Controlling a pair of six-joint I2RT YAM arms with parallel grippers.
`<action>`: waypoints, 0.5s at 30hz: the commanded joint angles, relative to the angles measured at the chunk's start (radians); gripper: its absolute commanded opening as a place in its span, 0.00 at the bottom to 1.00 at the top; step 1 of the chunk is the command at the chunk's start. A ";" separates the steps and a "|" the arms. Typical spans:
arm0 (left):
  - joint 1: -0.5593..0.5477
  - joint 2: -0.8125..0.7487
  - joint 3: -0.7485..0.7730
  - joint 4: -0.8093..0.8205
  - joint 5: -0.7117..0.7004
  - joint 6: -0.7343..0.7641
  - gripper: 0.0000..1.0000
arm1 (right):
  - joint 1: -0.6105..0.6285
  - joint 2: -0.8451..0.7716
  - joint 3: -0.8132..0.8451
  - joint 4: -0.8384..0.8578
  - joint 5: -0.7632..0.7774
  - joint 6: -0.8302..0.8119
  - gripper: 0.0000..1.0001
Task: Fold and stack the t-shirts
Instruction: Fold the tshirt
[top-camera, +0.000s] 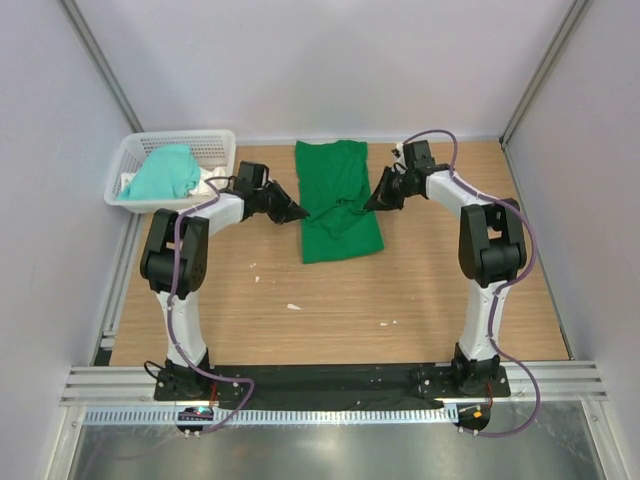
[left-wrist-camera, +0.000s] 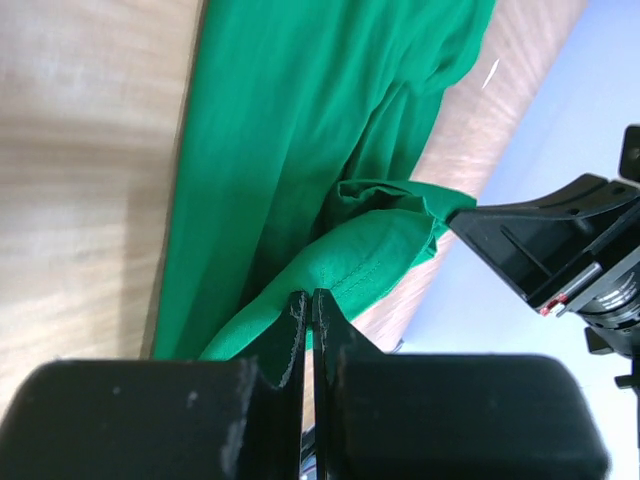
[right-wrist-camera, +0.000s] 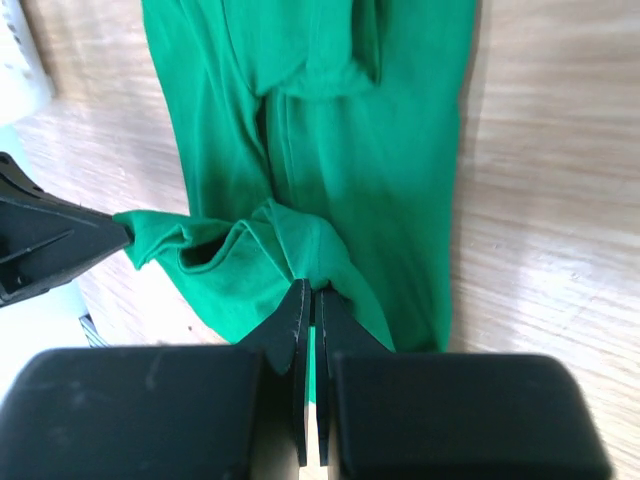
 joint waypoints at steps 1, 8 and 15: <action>0.014 0.032 0.078 -0.001 0.048 0.007 0.00 | -0.016 0.008 0.066 -0.012 -0.020 -0.008 0.01; 0.029 0.098 0.133 -0.022 0.044 0.001 0.00 | -0.030 0.066 0.109 0.018 -0.037 0.012 0.01; 0.050 0.109 0.135 -0.031 0.022 0.001 0.00 | -0.034 0.123 0.181 0.016 -0.056 0.022 0.01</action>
